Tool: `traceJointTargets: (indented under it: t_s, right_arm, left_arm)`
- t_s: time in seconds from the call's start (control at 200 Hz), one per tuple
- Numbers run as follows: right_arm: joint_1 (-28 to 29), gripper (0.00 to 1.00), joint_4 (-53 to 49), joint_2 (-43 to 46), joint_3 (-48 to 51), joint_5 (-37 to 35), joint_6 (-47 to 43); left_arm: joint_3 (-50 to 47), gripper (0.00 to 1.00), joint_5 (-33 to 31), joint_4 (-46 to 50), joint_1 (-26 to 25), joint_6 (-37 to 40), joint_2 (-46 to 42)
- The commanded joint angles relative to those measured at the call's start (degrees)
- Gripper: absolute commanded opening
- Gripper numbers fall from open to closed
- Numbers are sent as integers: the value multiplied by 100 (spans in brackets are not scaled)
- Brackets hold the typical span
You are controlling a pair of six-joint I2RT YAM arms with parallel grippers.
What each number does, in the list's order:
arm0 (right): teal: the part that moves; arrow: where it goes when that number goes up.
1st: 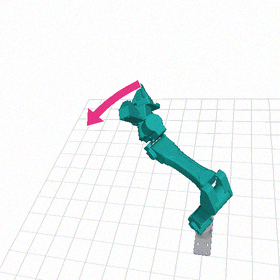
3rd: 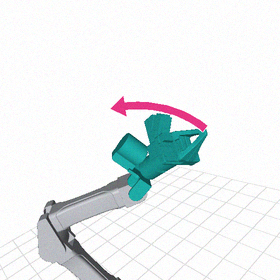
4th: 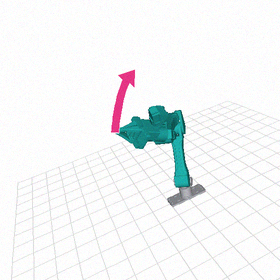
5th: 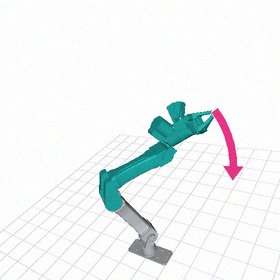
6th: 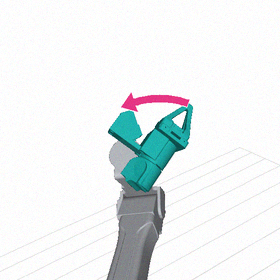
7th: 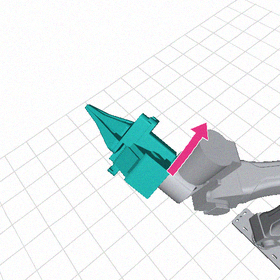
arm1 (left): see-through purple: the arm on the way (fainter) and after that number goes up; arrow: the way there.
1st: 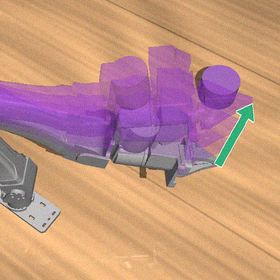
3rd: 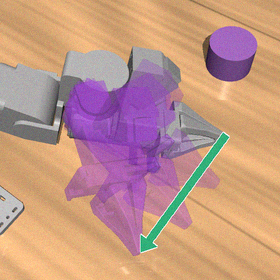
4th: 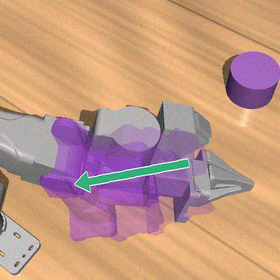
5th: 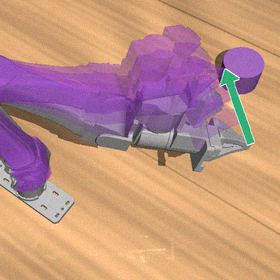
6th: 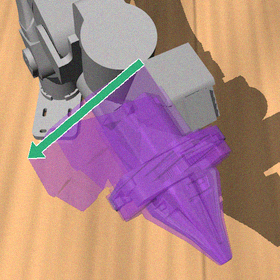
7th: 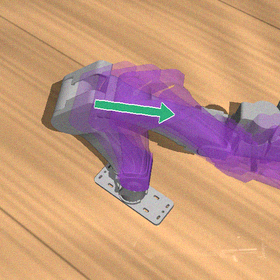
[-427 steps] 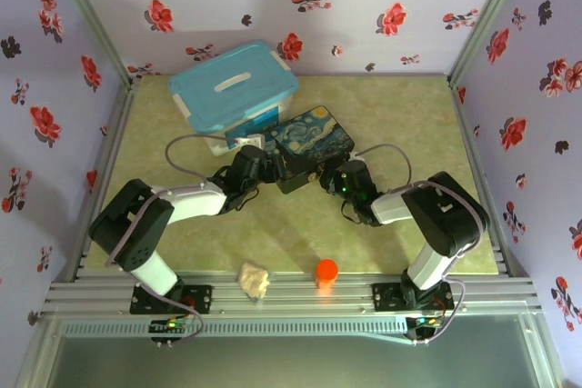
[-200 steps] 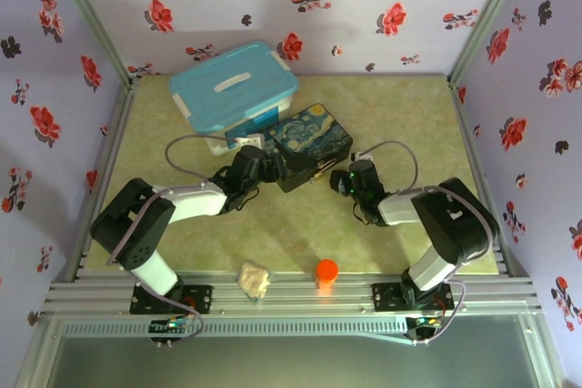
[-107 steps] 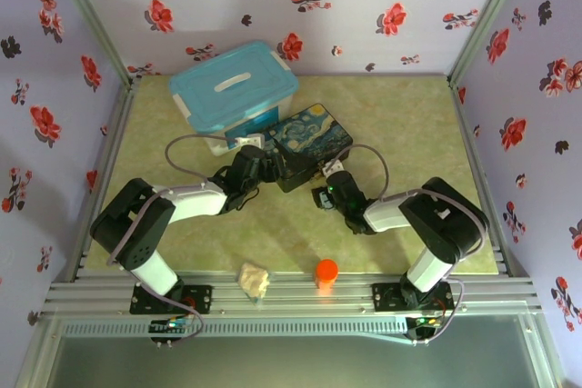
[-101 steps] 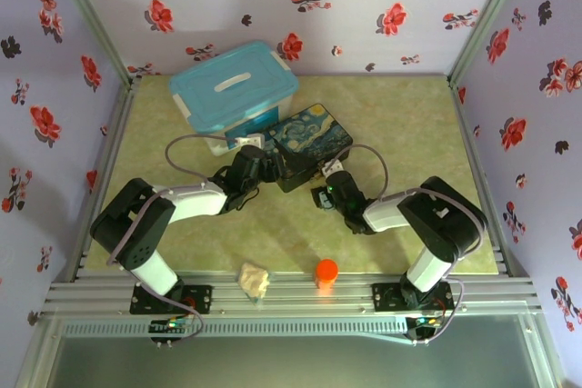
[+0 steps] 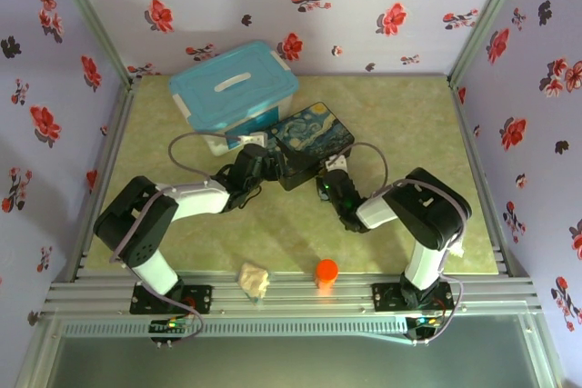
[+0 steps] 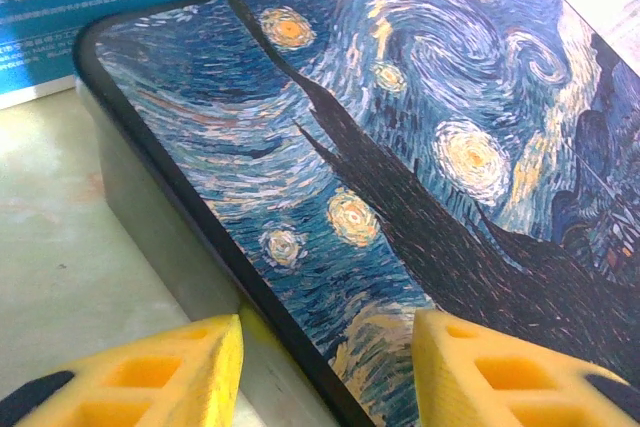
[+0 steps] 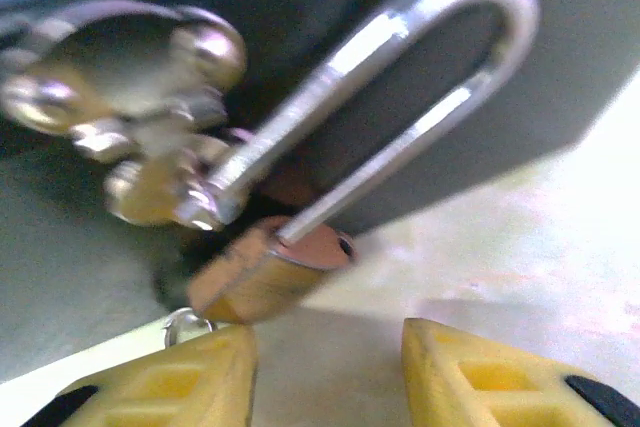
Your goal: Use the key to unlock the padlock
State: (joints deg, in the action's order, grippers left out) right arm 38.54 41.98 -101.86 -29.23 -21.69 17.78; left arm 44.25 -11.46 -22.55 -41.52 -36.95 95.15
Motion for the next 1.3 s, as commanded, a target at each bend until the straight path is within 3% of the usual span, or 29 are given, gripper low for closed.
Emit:
traceJointTargets:
  t_s: [0.0,0.24,0.355,0.455,0.6,0.99,1.295]
  right_arm:
    - [-537,38,655,93,263,195,892]
    - [-805,40,929,244,582,1184,846]
    - [-985,41,1239,334,861,1527,1343]
    - [-1103,54,1935,274,1049,2333,1453]
    - [-1103,60,1169,78,608,2880,1340]
    - [-1087,57,2640,-1162,409,3342,2308]
    - [-624,51,1218,-807,187,2737,1454]
  left_arm:
    - [-423,46,-74,1814,-49,362,462]
    - [-575,46,-84,1751,-49,302,364]
    - [-557,46,-84,1761,-59,281,339]
    - [-499,46,-84,1800,-58,300,315]
    - [-409,47,-50,1839,-59,311,284]
    - [-254,47,48,1925,-58,330,284]
    - [-167,47,108,1937,-67,279,326]
